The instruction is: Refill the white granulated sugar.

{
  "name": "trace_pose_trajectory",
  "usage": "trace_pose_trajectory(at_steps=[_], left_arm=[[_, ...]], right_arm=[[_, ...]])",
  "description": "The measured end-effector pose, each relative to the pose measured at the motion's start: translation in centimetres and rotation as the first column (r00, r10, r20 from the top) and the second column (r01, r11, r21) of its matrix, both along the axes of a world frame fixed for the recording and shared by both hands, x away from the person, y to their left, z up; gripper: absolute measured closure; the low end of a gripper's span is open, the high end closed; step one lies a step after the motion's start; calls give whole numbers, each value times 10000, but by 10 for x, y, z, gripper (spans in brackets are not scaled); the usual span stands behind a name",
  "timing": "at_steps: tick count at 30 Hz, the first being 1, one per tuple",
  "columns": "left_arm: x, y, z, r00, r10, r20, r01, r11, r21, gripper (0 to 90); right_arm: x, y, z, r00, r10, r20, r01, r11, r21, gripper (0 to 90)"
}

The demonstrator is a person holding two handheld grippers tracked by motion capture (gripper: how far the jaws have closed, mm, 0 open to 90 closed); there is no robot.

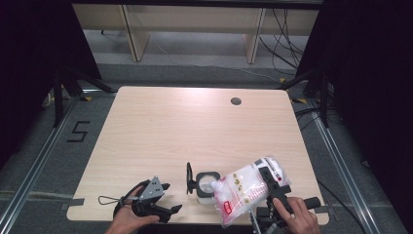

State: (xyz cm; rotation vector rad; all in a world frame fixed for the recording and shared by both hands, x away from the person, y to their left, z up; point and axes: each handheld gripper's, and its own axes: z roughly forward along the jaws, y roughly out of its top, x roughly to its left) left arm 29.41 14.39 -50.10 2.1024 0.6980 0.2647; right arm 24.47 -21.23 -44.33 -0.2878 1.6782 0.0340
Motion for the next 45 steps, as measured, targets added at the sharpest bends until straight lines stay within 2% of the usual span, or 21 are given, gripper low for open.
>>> trace_pose_trajectory(at_steps=[1, 2, 3, 8, 9, 12, 14, 18, 19, 20, 24, 26, 27, 28, 37, 45], left_arm=[[0, 0, 0, 10000, 17, 15, -17, 10000, -7, 186], [0, 0, 0, 10000, -2, 4, 2, 10000, 2, 186], [0, 0, 0, 10000, 7, 0, -7, 10000, -7, 186], [0, 0, 0, 10000, -2, 2, 2, 10000, 0, 186], [0, 0, 0, 10000, -2, 26, 2, 10000, 13, 186], [0, 0, 0, 10000, -12, 21, 12, 10000, 7, 186], [2, 1, 1, 9996, -201, 218, 199, 9997, 123, 186], [2, 1, 1, 9996, -191, 213, 189, 9998, 117, 186], [0, 0, 0, 10000, 6, 7, -6, 10000, 3, 186], [0, 0, 0, 10000, -7, 22, 7, 10000, 11, 186], [0, 0, 0, 10000, -10, 22, 10, 10000, 13, 186], [1, 1, 1, 9997, -173, 196, 171, 9998, 108, 186], [1, 1, 0, 9998, -143, 159, 142, 9999, 82, 186], [0, 0, 0, 10000, -7, 14, 7, 10000, 11, 186], [0, 0, 0, 10000, 1, 11, -1, 10000, -3, 186], [0, 0, 0, 10000, 3, 13, -3, 10000, 4, 186]], right_arm=[[0, 0, 2, 10000, 51, 84, -50, 9997, -218, 413], [0, 0, 2, 10000, -10, -20, 10, 9998, -203, 413], [1, 0, 2, 9999, 140, 78, -139, 9997, -204, 413], [2, -1, 0, 9997, 214, 70, -214, 9998, -31, 413], [1, 0, 1, 10000, 35, -18, -35, 9999, -104, 413], [1, 0, 0, 10000, 35, -48, -35, 10000, -43, 413], [1, 0, 1, 9999, 141, 33, -140, 9998, -154, 413], [1, 0, 1, 9999, 114, 66, -114, 9999, -77, 413], [2, -1, 1, 9996, 268, 134, -268, 9996, -6, 413], [2, -1, 0, 9996, 257, 129, -258, 9996, 89, 413], [2, 0, 0, 9996, 256, 98, -256, 9997, -36, 413], [2, 0, 0, 9996, 254, 80, -254, 9997, -74, 413], [1, 0, 0, 9999, 123, -5, -123, 9999, 10, 413], [2, -1, 0, 9997, 217, 64, -217, 9998, 18, 412], [3, -1, 1, 9994, 329, 117, -328, 9994, -119, 413], [2, -1, 0, 9997, 238, 70, -238, 9997, -6, 413]])
